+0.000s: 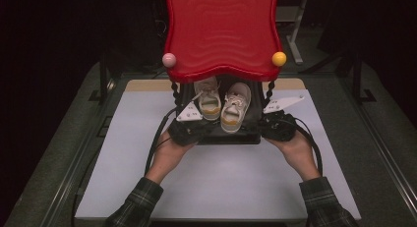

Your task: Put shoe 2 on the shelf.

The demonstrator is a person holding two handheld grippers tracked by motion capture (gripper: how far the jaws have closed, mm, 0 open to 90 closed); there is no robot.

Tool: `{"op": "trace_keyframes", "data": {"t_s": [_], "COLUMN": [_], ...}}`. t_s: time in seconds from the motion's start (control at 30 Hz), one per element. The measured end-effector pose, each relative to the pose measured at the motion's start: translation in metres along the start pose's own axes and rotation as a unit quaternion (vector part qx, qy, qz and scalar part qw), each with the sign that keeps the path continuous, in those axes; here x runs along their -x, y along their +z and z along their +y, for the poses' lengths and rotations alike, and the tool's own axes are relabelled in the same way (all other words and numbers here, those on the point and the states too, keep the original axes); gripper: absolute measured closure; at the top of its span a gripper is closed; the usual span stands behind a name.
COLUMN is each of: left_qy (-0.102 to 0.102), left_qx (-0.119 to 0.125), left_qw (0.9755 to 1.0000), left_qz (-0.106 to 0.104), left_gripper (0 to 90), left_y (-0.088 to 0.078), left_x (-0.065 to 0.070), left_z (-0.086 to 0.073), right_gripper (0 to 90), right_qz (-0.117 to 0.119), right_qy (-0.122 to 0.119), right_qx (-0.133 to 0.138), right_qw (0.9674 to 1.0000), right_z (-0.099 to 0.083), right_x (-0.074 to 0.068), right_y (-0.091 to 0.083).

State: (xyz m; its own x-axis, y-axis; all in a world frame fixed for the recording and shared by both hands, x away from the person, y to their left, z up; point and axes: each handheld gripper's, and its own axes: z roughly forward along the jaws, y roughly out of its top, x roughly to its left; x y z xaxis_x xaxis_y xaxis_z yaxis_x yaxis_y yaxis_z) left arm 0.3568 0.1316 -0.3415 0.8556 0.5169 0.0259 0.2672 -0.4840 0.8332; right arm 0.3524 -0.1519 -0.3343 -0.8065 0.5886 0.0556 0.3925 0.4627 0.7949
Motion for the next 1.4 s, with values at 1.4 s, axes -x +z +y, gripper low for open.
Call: {"op": "trace_keyframes", "data": {"t_s": [1.4], "left_qy": [0.026], "left_qx": [0.001], "left_qw": [0.9996], "left_qz": [0.008], "left_gripper": [89.7], "left_y": [0.054], "left_x": [0.009], "left_z": [0.024], "right_gripper": [89.7], "right_qz": [-0.092], "right_qy": [0.017], "right_qx": [0.032], "right_qw": [0.9951], "right_z": [0.019], "right_x": [0.008], "right_y": [0.016]}}
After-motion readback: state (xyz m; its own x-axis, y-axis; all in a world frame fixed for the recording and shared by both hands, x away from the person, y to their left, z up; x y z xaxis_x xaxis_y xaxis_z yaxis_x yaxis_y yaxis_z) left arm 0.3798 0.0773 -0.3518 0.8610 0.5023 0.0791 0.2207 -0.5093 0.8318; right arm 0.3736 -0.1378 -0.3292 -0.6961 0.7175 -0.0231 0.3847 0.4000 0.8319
